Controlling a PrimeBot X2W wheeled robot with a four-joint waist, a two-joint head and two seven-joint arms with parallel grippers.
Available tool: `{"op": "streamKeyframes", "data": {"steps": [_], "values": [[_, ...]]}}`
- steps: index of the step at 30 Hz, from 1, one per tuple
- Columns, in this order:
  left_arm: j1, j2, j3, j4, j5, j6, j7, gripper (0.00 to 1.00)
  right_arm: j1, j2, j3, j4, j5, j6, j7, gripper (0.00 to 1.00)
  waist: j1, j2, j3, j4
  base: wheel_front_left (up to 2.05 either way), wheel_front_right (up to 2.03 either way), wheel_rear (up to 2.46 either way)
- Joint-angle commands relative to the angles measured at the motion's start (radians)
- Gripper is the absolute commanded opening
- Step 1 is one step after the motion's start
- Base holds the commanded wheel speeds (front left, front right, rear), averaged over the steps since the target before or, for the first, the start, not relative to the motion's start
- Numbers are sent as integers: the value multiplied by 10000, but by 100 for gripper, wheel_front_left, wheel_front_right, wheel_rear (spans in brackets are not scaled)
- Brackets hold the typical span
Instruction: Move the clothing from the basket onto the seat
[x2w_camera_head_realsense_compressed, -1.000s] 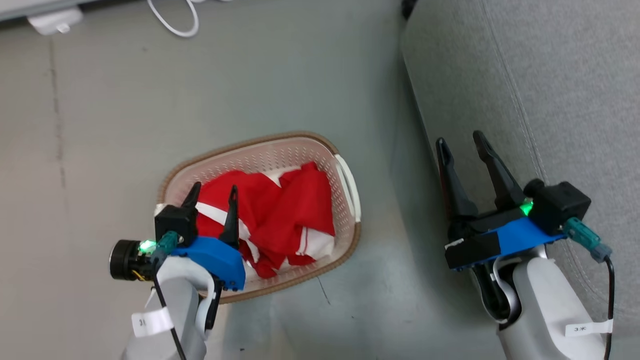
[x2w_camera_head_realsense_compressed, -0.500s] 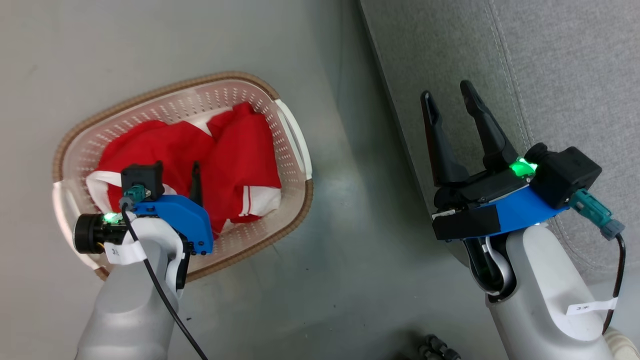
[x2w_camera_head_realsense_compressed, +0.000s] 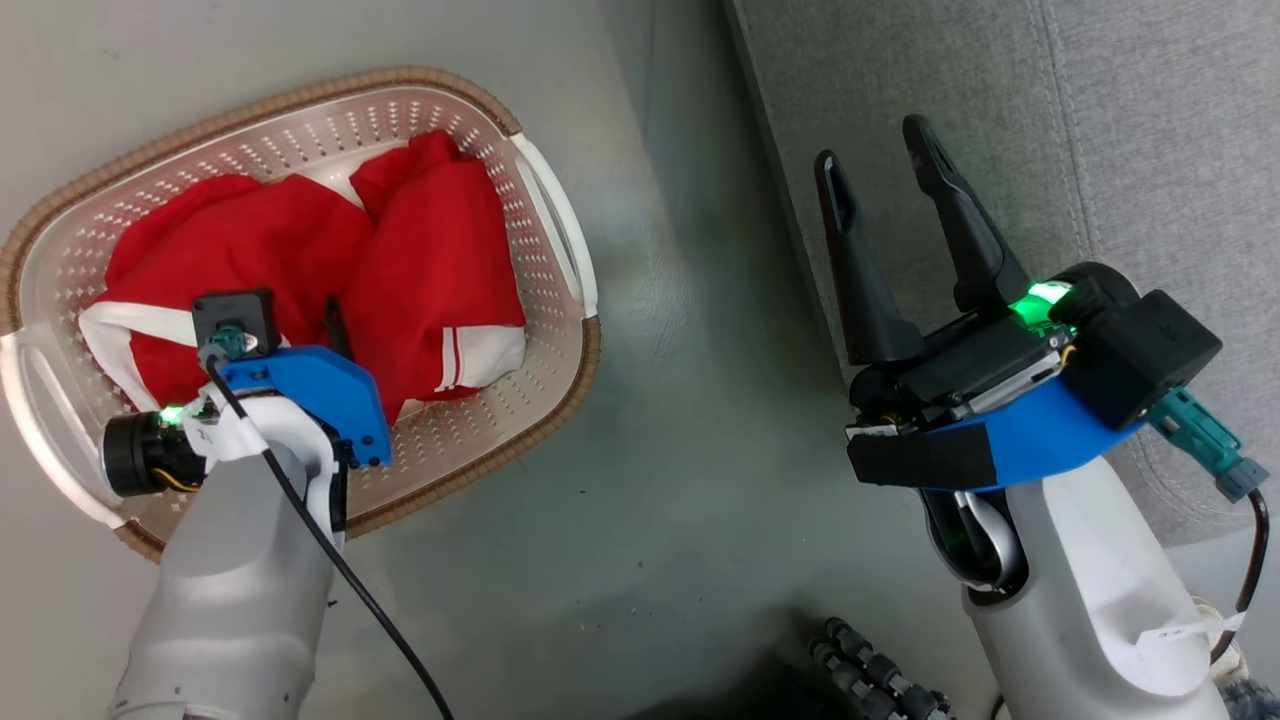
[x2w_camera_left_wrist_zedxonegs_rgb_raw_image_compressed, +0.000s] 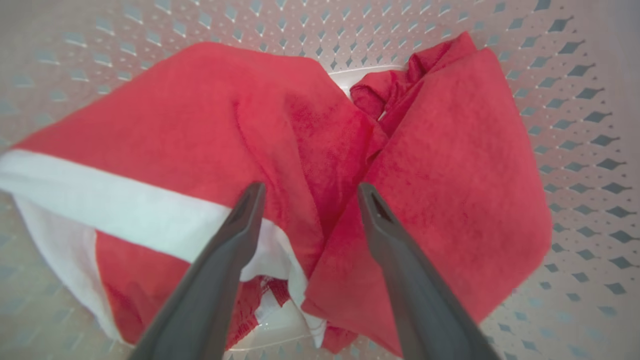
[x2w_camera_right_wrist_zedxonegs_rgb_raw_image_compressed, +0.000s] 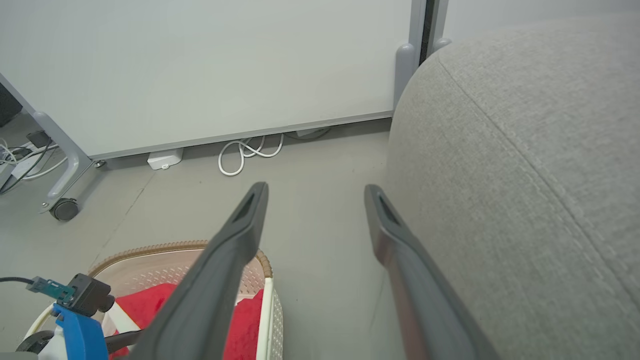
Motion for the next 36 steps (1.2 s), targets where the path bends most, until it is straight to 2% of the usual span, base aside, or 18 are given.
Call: {"op": "streamKeyframes", "data": {"steps": [1, 16, 17, 18, 19, 21, 36], "values": [[-270, 48, 84, 93, -100, 144, -26, 100, -6, -18, 44, -95, 6, 5, -55, 100, -1, 1, 153, -3, 0, 0, 0], [-1162, 218, 220, 953, -401, 698, 115, 100, 208, -18, 267, -354, 188, 5, -56, 100, -1, 1, 808, -178, 0, 0, 0], [-1196, 218, 207, 1013, -405, 699, 155, 88, 215, -18, 274, -366, 204, 5, -56, 100, -1, 1, 831, -182, 0, 0, 0], [-1236, 232, 190, 1061, -396, 705, 177, 56, 230, -18, 288, -374, 215, 5, -56, 100, -1, 1, 851, -187, 0, 0, 0], [-1288, 249, 171, 1093, -399, 701, 172, 41, 244, -18, 298, -383, 229, 5, -56, 100, -1, 1, 870, -189, 0, 0, 0], [-1338, 248, 142, 1150, -426, 708, 179, 0, 277, -18, 306, -393, 231, 5, -57, 100, -1, 1, 887, -176, 0, 0, 0], [-1454, 251, 40, 1410, -674, 639, -11, 0, 208, -18, 382, -305, 315, 5, -57, 100, -1, 1, 867, -162, 0, 0, 0]]}}
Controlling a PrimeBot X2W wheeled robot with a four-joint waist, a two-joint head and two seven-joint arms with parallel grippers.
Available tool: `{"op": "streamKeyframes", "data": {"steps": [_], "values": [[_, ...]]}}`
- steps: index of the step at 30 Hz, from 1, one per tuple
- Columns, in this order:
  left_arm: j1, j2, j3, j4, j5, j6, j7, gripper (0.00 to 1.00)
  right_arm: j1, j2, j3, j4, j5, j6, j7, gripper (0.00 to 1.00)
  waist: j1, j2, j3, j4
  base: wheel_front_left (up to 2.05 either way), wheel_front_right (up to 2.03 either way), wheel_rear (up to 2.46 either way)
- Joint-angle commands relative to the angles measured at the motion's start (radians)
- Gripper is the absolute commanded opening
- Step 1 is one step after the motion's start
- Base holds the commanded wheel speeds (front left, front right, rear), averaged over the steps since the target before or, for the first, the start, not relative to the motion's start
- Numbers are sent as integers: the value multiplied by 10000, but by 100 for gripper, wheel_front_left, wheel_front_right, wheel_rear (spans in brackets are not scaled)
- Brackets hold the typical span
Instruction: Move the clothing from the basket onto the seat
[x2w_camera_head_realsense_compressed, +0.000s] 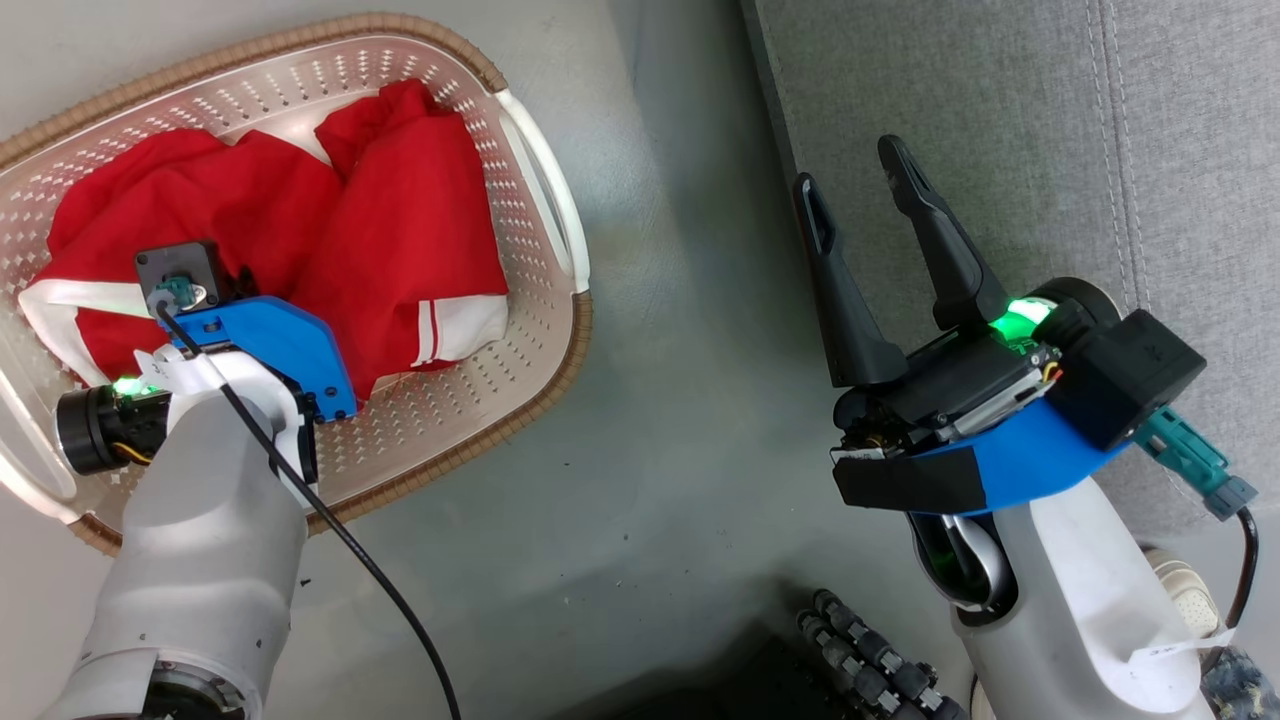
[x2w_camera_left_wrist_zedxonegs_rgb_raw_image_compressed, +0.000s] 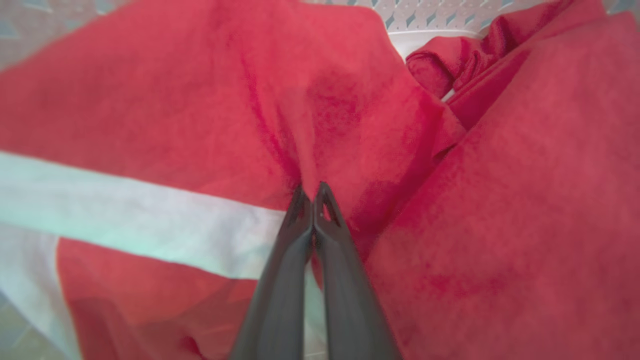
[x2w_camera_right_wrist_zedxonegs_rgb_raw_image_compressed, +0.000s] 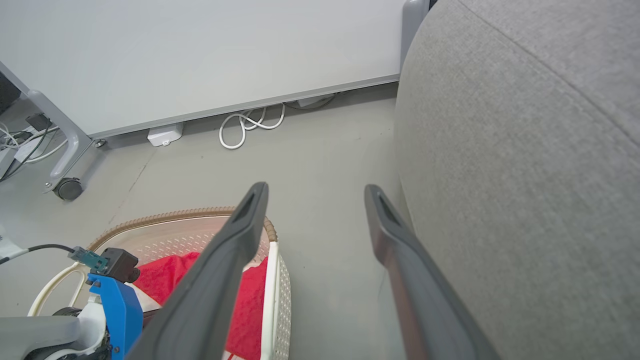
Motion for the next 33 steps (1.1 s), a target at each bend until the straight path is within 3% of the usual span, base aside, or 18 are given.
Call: {"op": "streamKeyframes", "data": {"steps": [1, 14, 23, 33], "values": [[-138, 56, -59, 45, -77, -50, -71, 0, -88, -18, 9, 28, 96, 5, -57, 100, -1, 0, -31, -2, 0, 0, 0], [393, -327, -129, 227, -344, -446, -666, 0, -225, -20, 59, 370, -87, 5, -57, 100, -1, 0, -1157, 361, 0, 0, 0], [1425, -762, -259, 206, -679, -1108, -1263, 0, 162, -24, 156, 1125, -345, 5, -57, 100, -1, 0, -3397, 912, 0, 0, 0], [2157, -894, -1096, -386, -1126, -1955, -1272, 0, 859, -29, 252, 2027, -575, 5, 71, 100, -1, 0, -6015, 1605, 0, 0, 0]]}}
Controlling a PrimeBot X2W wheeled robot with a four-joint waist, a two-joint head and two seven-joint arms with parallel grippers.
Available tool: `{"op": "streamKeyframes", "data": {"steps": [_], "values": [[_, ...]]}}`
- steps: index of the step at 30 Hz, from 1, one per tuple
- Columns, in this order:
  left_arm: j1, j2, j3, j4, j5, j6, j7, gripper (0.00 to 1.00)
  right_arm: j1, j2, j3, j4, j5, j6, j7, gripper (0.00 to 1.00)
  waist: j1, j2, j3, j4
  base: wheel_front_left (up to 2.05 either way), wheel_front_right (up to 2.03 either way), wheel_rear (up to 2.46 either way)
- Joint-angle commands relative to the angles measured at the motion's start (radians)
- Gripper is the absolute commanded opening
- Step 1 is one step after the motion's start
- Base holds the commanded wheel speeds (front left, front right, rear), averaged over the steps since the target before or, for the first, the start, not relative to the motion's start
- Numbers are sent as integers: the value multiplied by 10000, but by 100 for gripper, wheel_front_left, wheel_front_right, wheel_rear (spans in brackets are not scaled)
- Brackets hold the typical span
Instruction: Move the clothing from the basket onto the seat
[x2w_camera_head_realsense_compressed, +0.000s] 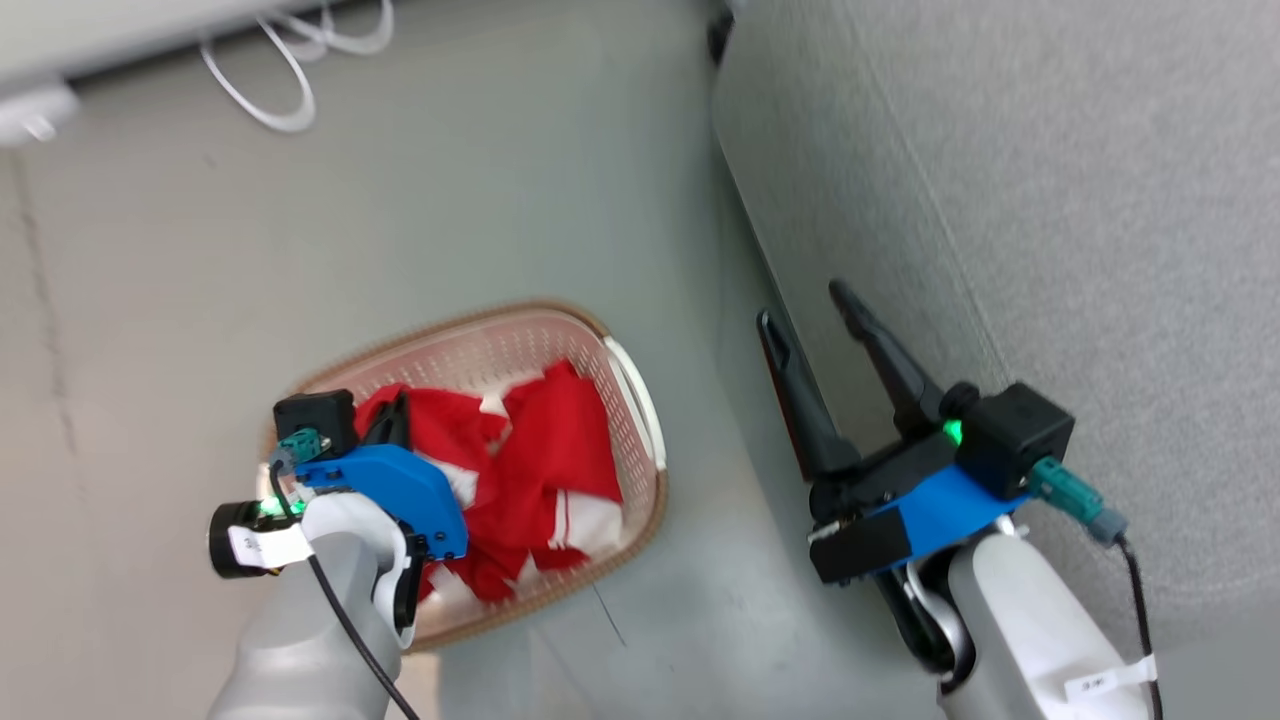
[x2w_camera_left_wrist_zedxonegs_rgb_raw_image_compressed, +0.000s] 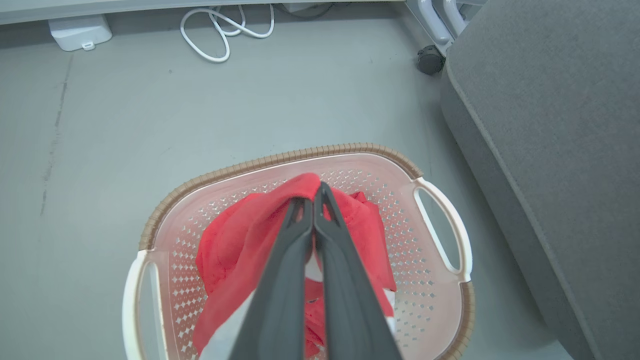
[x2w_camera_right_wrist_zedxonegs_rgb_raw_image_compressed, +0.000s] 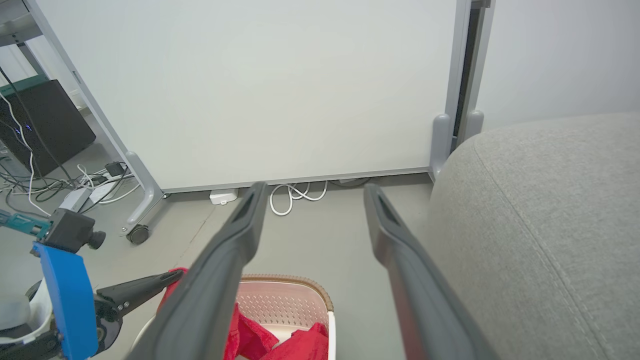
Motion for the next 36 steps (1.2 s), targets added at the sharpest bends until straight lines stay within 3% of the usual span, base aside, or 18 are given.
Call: {"op": "streamKeyframes", "data": {"steps": [1, 8, 17, 26, 36], "values": [[-3, -23, -164, -137, -159, -100, 23, 0, 253, -41, 34, 79, -97, 5, 76, 100, 1, -1, -1199, 545, 0, 0, 0], [264, -22, -1279, -952, -782, -377, -47, 0, 1004, -39, 67, 325, -173, 5, 457, 100, 1, -1, -2593, 1002, 0, 0, 0], [285, -22, -2802, -2248, -1648, -405, 39, 0, 1872, -39, 91, 336, -82, 5, 938, 100, 1, -1, -4089, 1396, 0, 0, 0], [-420, -19, -4212, -3730, -2381, 60, 528, 0, 2468, -41, 222, 211, -29, 5, 1376, 100, 1, -1, -4846, 1665, 0, 0, 0], [-860, -17, -5022, -4623, -3232, 601, 798, 0, 2654, -41, 323, 127, -65, 5, 1584, 100, 1, -1, -5194, 1617, 0, 0, 0]]}}
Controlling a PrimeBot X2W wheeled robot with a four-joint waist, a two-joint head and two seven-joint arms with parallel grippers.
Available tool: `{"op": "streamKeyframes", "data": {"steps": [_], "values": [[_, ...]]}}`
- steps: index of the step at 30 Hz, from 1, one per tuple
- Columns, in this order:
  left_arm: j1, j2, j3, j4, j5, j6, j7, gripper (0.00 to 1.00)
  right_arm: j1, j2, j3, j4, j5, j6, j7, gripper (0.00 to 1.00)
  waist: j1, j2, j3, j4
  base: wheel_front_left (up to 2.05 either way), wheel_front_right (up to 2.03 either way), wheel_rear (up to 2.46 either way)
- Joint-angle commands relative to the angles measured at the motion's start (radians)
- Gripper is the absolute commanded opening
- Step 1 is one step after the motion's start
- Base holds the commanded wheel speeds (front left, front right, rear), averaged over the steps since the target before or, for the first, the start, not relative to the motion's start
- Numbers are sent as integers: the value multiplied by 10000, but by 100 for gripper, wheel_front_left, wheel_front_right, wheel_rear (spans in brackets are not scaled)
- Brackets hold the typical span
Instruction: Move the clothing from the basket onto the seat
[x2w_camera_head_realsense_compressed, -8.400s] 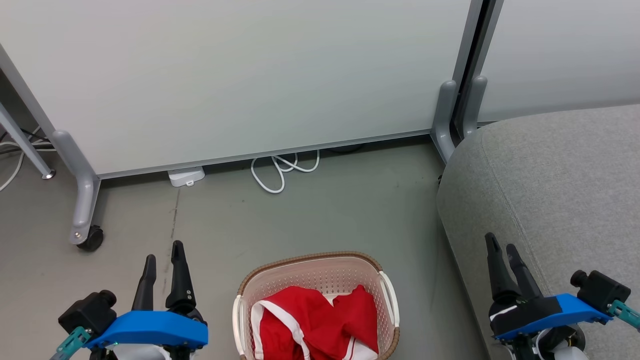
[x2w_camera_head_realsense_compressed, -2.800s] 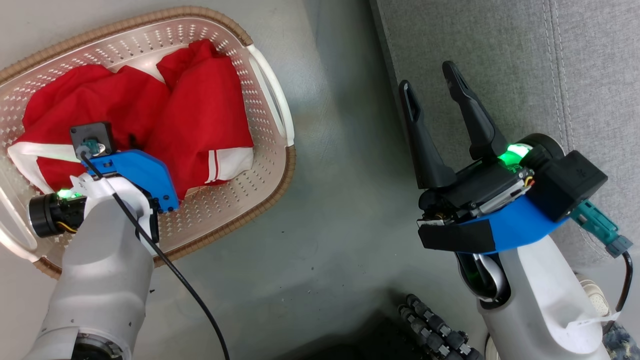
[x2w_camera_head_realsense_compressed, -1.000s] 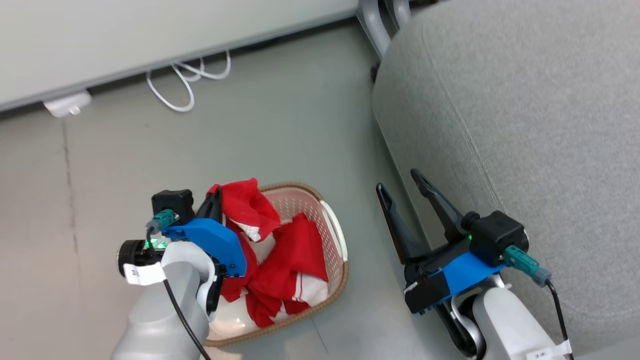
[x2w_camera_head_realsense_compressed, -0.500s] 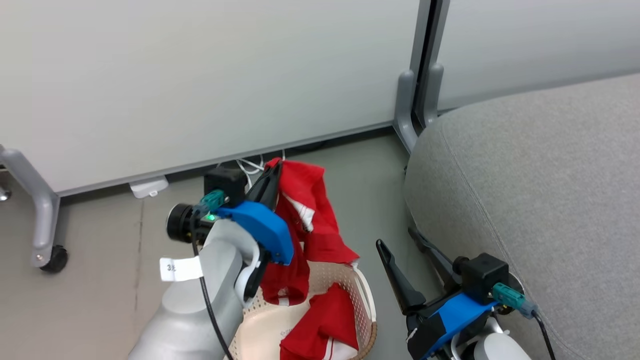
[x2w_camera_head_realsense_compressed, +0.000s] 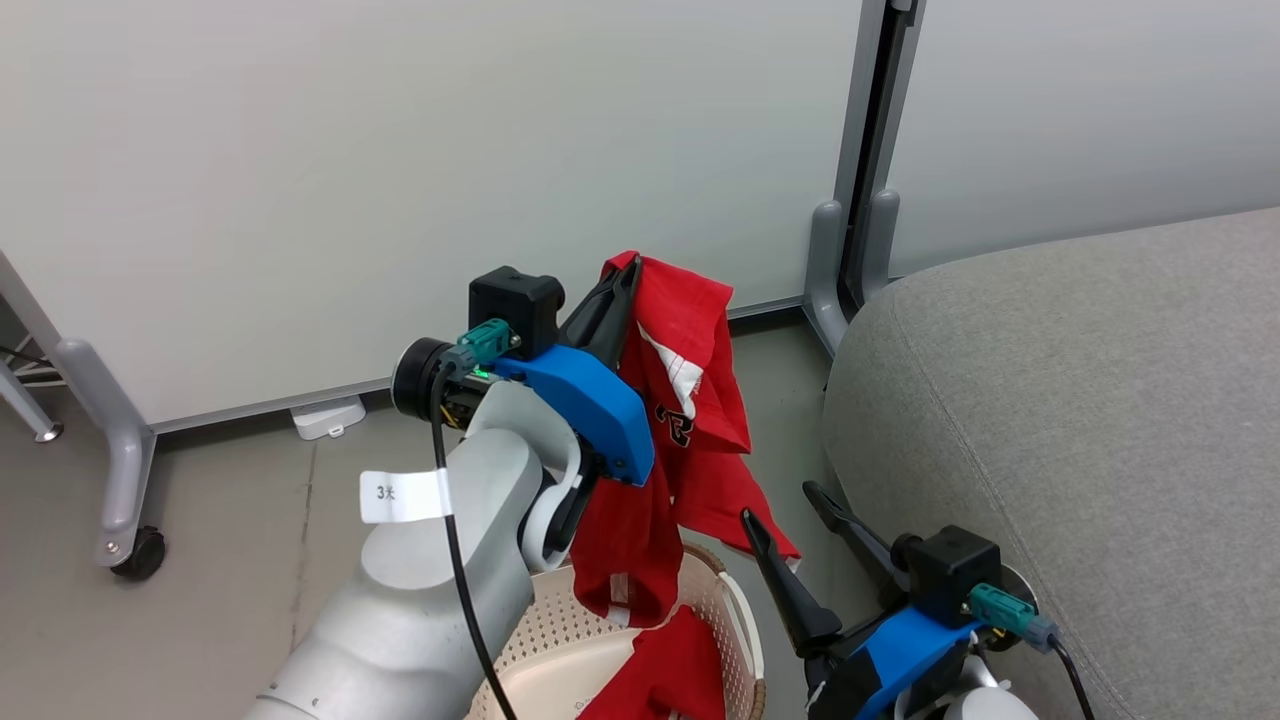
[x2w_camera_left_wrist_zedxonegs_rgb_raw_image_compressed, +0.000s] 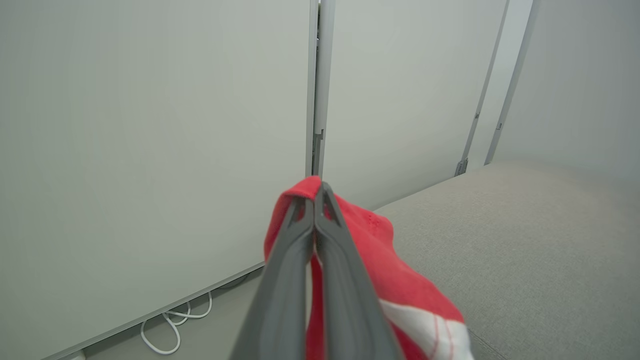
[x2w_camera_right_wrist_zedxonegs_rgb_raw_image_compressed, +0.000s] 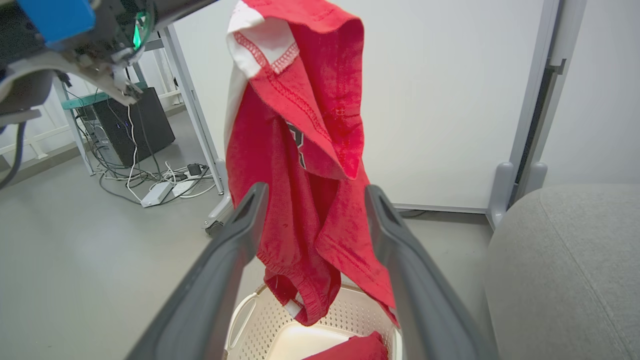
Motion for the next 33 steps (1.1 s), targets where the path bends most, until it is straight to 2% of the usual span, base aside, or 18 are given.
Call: {"op": "streamKeyframes", "data": {"steps": [1, 13, 19, 26, 33], "values": [[-127, -1, -103, -90, -111, 124, -16, 0, 204, -39, 6, -48, 29, 5, 46, 100, 1, -1, -36, -42, 0, 0, 0], [-111, -2, -595, 72, -488, 292, -87, 0, 104, -39, -52, -212, -42, 5, 190, 100, 1, -1, 30, -134, 0, 0, 0], [-202, -2, -873, 51, -718, 316, -119, 0, -533, -37, 28, -24, -235, 5, 400, 100, 1, -1, 136, -140, 0, 0, 0], [-300, -1, -1211, -30, -1017, 376, -165, 0, -1577, -37, 304, 960, -311, 5, 481, 100, 1, -1, 268, -101, 0, 0, 0], [-493, 0, -1597, -115, -1305, 380, -201, 0, -2819, -38, 885, 2629, 11, 5, 90, 100, 1, -1, 405, 32, 0, 0, 0]]}}
